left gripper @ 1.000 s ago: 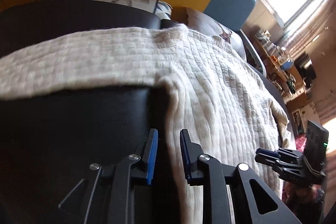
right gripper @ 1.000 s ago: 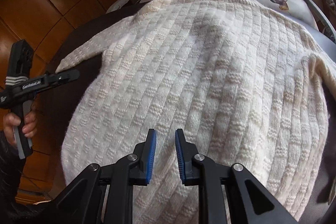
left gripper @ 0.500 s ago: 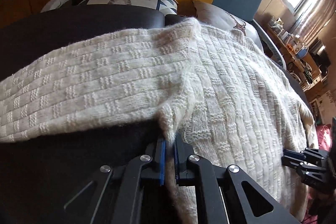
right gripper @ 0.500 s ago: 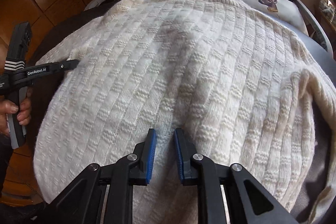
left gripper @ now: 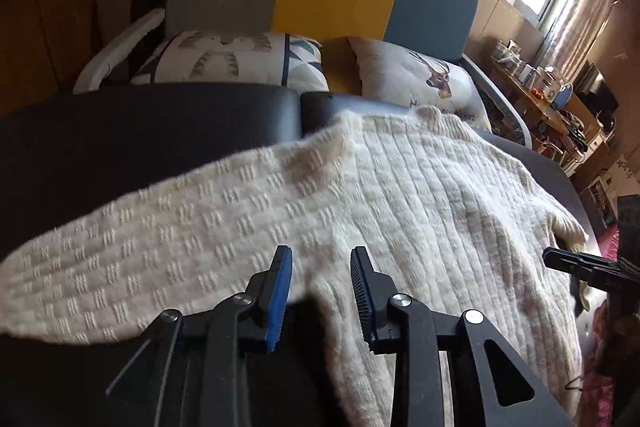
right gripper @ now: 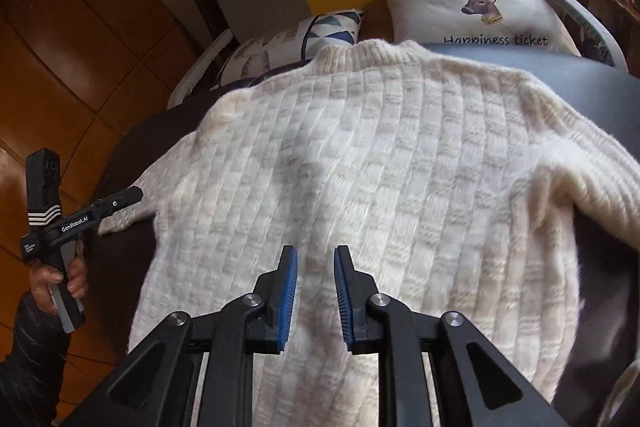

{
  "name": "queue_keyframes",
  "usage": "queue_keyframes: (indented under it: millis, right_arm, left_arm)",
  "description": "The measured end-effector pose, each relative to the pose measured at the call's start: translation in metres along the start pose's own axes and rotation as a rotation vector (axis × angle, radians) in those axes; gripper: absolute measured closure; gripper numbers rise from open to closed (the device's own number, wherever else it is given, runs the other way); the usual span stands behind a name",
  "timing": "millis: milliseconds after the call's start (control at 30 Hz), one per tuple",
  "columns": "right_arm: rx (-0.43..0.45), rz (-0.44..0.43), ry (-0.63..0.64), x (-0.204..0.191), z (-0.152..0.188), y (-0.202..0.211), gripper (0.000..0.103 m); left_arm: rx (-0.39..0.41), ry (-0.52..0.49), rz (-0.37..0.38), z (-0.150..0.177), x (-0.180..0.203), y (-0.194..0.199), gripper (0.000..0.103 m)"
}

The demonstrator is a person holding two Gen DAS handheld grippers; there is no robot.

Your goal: Fold clothes

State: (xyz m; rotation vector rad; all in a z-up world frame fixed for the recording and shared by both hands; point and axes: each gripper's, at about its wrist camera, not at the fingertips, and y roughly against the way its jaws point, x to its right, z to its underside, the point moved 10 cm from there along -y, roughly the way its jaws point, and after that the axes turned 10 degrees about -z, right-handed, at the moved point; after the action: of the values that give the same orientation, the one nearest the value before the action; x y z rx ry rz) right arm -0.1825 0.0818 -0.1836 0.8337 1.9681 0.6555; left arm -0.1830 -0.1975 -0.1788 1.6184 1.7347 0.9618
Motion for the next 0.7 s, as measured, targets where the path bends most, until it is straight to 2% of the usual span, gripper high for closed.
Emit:
queue_keyframes:
  millis: [133,267,367,400,467,533,567,600,700]
  right_arm:
    - [-0.005,0.034,0.019,0.006,-0.022,-0.012,0.085]
    - [-0.026,0.028,0.05,0.003,-0.044,-0.035,0.084]
    - [-0.035,0.031,0.1,-0.007,-0.064,-0.052,0.084]
    - [-0.041,0.026,0.117,-0.011,-0.07,-0.057,0.084]
    - [-0.058,0.013,0.151,-0.021,-0.081,-0.069,0.084]
    - [-0.078,-0.009,0.183,-0.033,-0.091,-0.084,0.084]
    - [-0.083,-0.021,0.198,-0.039,-0.097,-0.091,0.084]
    - [-0.085,-0.032,0.209,-0.045,-0.102,-0.098,0.084]
    - [-0.096,-0.062,0.236,-0.062,-0.118,-0.119,0.084]
  left_arm:
    - [0.054,-0.112,-0.092,-0.042,-0.006,-0.03,0.072]
    - [0.035,-0.275,-0.117,-0.064,-0.005,-0.068,0.071]
    - [-0.009,-0.32,-0.153,-0.071,-0.02,-0.095,0.071]
    - [-0.025,-0.321,-0.125,-0.07,-0.024,-0.099,0.07]
    - [-0.056,-0.321,-0.067,-0.07,-0.03,-0.107,0.062]
    - [-0.073,-0.304,-0.021,-0.069,-0.035,-0.11,0.047]
    - [-0.088,-0.299,0.009,-0.067,-0.034,-0.111,0.045]
    - [-0.103,-0.294,0.039,-0.065,-0.033,-0.113,0.043]
    - [-0.127,-0.289,0.042,-0.06,-0.033,-0.119,0.043]
